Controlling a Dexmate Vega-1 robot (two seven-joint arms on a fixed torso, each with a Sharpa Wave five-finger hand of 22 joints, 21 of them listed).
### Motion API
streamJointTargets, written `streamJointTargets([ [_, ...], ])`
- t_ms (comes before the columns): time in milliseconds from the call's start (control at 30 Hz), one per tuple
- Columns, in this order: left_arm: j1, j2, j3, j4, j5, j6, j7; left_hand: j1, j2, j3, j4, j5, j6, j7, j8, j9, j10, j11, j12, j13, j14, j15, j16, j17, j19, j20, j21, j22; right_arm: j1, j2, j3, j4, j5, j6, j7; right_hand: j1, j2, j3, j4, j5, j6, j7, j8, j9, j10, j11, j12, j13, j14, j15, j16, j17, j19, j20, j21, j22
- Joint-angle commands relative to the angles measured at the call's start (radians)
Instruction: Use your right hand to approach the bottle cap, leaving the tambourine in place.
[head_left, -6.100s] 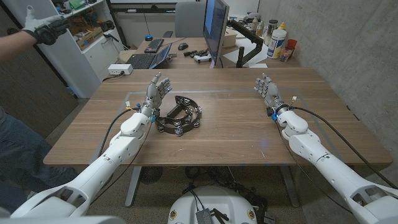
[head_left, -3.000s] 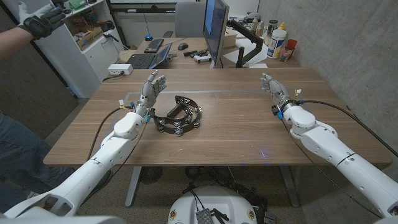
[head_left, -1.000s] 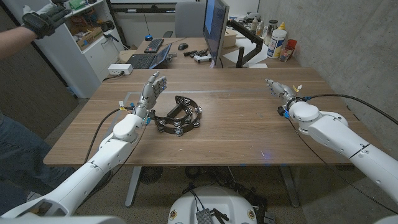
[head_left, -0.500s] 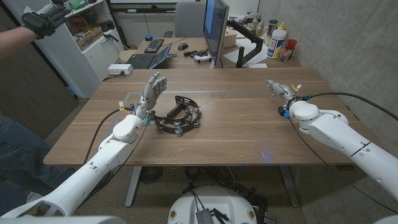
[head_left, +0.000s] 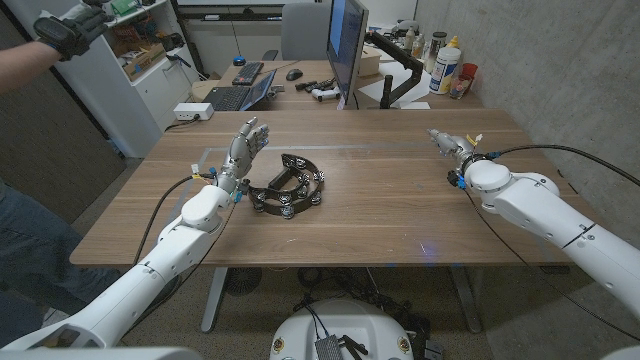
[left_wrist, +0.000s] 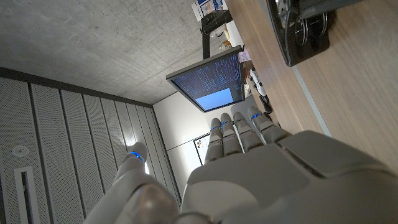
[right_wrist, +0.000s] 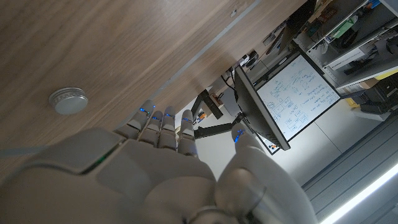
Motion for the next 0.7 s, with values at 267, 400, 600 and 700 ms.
streamJointTargets([
  [267,0.008,0.006,-0.002,-0.019,0.000,0.015,0.010,0.009,0.006,-0.007,-0.001,0.009,0.010,0.000,0.003,0.005,0.009,0.000,0.003,0.002,-0.001,0.003,0.004,0.004,0.000,-0.019,-0.006,0.002,0.033,-0.019,-0.022,-0.024,-0.026,-0.123,-0.017,0.016,0.000,0.001,-0.008,0.007,0.009,-0.010,-0.006,0.004,0.006,-0.010,0.003,0.005,-0.003,-0.011,-0.003,0.003,-0.007,0.003,-0.011,0.004],
  [400,0.012,0.008,-0.003,-0.023,0.000,0.010,0.008,0.009,0.007,-0.009,-0.001,0.010,0.011,0.000,0.003,0.005,0.009,0.004,0.003,0.002,-0.001,0.003,0.004,0.004,0.001,-0.019,-0.008,0.002,0.041,-0.019,-0.025,-0.025,-0.030,-0.140,-0.017,0.018,0.001,0.002,-0.009,0.008,0.012,-0.012,-0.005,0.004,0.008,-0.011,0.003,0.006,-0.006,-0.011,-0.004,0.003,-0.009,0.004,-0.014,0.005],
  [600,0.014,0.009,-0.007,-0.028,0.001,0.004,0.009,0.009,0.007,-0.012,-0.001,0.012,0.011,0.000,0.003,0.005,0.009,0.003,0.003,0.002,-0.001,0.004,0.004,0.004,0.002,-0.019,-0.011,0.002,0.060,-0.021,-0.036,-0.023,-0.034,-0.173,-0.009,0.020,0.002,0.002,-0.012,0.009,0.015,-0.014,-0.004,0.004,0.008,-0.014,0.003,0.006,-0.010,-0.010,-0.005,0.002,-0.011,0.003,-0.018,0.005],
  [700,0.016,0.009,-0.008,-0.031,-0.001,0.001,0.008,0.009,0.008,-0.013,-0.001,0.012,0.012,0.001,0.003,0.005,0.009,0.003,0.003,0.002,-0.001,0.004,0.004,0.004,0.002,-0.019,-0.013,0.002,0.073,-0.025,-0.044,-0.026,-0.036,-0.200,-0.002,0.020,0.002,0.002,-0.013,0.011,0.014,-0.016,-0.006,0.005,0.005,-0.016,0.001,0.006,-0.012,-0.010,-0.006,0.003,-0.018,0.017,-0.024,0.005],
])
